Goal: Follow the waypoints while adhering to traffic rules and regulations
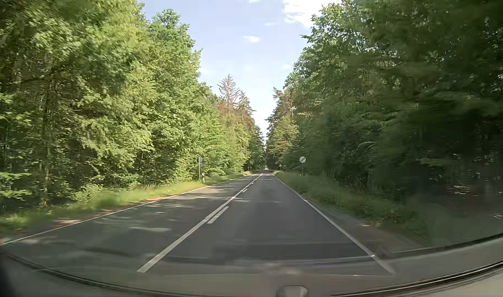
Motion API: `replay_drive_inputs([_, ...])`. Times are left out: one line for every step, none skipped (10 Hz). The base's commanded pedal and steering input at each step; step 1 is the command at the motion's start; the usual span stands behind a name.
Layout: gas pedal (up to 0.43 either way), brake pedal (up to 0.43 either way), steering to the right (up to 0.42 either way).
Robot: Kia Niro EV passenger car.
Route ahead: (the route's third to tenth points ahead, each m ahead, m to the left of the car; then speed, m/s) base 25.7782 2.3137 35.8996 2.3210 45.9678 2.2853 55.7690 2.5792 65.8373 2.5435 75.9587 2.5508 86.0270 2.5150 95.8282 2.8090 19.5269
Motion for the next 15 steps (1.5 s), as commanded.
replay_drive_inputs([0.059, 0.030, 0.001])
replay_drive_inputs([0.059, 0.030, 0.001])
replay_drive_inputs([0.059, 0.030, 0.001])
replay_drive_inputs([0.059, 0.030, 0.001])
replay_drive_inputs([0.059, 0.030, 0.001])
replay_drive_inputs([0.059, 0.030, 0.001])
replay_drive_inputs([0.059, 0.030, 0.001])
replay_drive_inputs([0.059, 0.030, 0.001])
replay_drive_inputs([0.059, 0.030, 0.001])
replay_drive_inputs([0.059, 0.030, 0.001])
replay_drive_inputs([0.059, 0.030, 0.001])
replay_drive_inputs([0.059, 0.030, 0.001])
replay_drive_inputs([0.059, 0.030, 0.001])
replay_drive_inputs([0.059, 0.030, 0.001])
replay_drive_inputs([0.059, 0.030, 0.001])
